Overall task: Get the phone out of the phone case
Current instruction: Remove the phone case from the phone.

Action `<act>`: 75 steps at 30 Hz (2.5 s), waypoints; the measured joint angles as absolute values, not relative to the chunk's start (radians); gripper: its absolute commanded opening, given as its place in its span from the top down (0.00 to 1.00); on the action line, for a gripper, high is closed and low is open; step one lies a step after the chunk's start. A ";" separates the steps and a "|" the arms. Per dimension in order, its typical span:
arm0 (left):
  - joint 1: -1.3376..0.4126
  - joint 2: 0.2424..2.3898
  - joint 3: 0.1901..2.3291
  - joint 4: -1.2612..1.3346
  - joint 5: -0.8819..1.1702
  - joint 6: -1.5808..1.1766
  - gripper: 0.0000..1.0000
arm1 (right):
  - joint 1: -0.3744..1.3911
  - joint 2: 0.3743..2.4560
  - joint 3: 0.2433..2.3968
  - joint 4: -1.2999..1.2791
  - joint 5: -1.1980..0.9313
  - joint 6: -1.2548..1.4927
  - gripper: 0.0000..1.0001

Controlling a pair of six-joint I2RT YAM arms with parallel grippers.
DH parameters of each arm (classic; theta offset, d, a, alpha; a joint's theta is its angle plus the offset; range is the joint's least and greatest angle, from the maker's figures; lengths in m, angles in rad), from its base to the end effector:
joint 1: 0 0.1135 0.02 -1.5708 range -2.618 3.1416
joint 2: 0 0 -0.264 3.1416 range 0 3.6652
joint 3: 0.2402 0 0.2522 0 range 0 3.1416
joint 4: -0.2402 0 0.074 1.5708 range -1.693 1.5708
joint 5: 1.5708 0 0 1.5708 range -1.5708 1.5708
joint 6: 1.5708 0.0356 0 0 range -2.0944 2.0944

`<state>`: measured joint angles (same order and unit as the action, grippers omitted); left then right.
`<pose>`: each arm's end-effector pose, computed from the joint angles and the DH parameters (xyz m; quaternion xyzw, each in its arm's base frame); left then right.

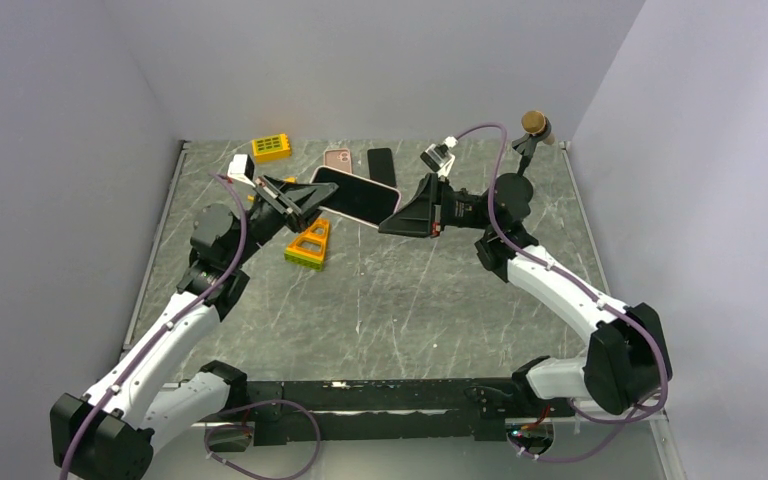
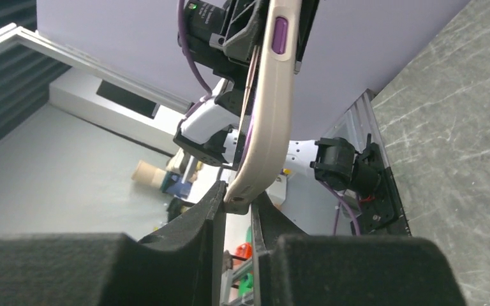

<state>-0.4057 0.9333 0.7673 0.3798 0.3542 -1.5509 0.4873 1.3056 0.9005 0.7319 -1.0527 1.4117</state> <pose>0.1966 -0.0979 0.3671 -0.2195 0.5936 -0.6975 0.3362 0.2386 0.1614 0.3563 -0.1408 0.6330 0.7418 0.1710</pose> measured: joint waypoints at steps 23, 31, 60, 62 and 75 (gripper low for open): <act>-0.335 0.936 0.683 0.532 0.393 -1.931 1.00 | 0.537 1.497 1.139 0.918 -1.237 1.062 1.00; -0.334 0.943 0.683 0.560 0.358 -1.906 1.00 | 0.537 1.590 1.051 1.299 -1.142 1.395 1.00; -0.381 1.047 0.958 0.168 0.707 -1.334 1.00 | 0.521 1.194 1.346 -0.807 -0.523 0.525 0.14; -0.385 1.059 0.997 0.102 0.723 -1.274 1.00 | 0.523 1.193 1.387 -0.879 -0.502 0.511 0.22; -0.387 1.066 1.102 -0.061 0.768 -1.114 1.00 | 0.519 1.209 1.498 -0.913 -0.678 0.562 0.64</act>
